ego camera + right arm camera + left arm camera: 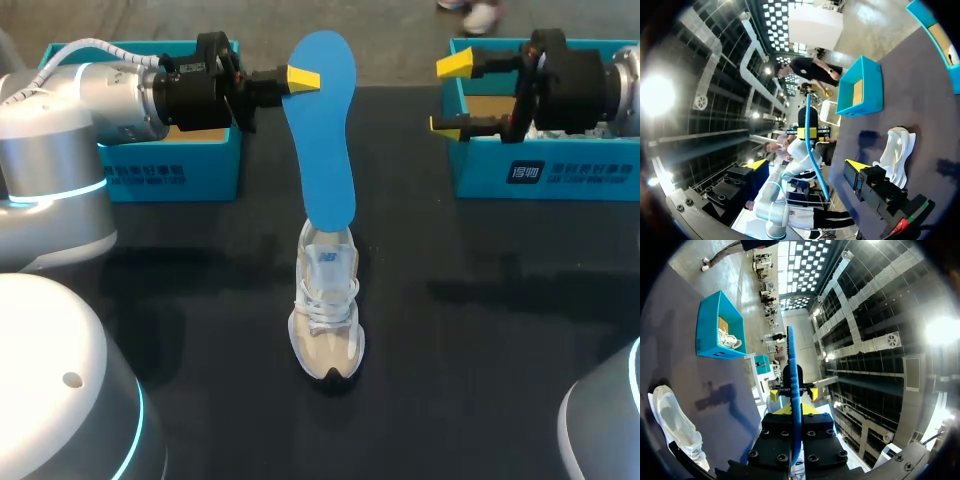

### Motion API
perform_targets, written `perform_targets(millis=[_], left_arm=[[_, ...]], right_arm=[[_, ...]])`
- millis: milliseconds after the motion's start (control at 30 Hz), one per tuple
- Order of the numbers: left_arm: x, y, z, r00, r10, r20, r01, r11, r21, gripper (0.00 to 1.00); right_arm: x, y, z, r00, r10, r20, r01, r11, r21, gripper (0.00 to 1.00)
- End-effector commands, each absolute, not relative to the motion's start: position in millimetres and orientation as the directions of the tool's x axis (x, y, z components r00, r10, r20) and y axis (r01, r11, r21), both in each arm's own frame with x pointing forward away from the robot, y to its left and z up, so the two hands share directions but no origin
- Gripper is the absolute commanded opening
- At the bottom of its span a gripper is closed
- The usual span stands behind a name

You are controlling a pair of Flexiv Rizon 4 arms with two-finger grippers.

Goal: Take the shoe out of the shoebox, open the shoe tongue, remove and reinsert the insole, then place the shoe into the shoebox

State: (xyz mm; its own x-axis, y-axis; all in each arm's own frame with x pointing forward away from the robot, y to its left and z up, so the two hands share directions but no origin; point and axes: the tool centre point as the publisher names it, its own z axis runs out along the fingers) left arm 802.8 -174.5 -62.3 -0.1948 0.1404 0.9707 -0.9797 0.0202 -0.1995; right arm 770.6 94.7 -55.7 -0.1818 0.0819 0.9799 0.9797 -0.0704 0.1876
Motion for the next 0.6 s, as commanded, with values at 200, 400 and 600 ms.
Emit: perform_targets(millis=[200, 400, 600], left_arm=[[802.1, -174.3, -62.2, -0.195, 0.138, 0.971, -0.980, 0.019, -0.200, 0.00], [796.5, -174.9, -61.3, -0.500, 0.148, 0.853, -0.857, 0.056, -0.512, 0.00], [792.5, -174.6, -65.9, -0.757, 0.126, 0.641, -0.628, 0.132, -0.767, 0.00]], right_arm=[[771.8, 97.0, -55.6, -0.181, 0.083, 0.980, 0.980, -0.070, 0.187, 1.00], [771.8, 97.0, -55.6, -0.181, 0.083, 0.980, 0.980, -0.070, 0.187, 1.00], [771.8, 97.0, -55.6, -0.181, 0.083, 0.980, 0.980, -0.070, 0.187, 1.00]])
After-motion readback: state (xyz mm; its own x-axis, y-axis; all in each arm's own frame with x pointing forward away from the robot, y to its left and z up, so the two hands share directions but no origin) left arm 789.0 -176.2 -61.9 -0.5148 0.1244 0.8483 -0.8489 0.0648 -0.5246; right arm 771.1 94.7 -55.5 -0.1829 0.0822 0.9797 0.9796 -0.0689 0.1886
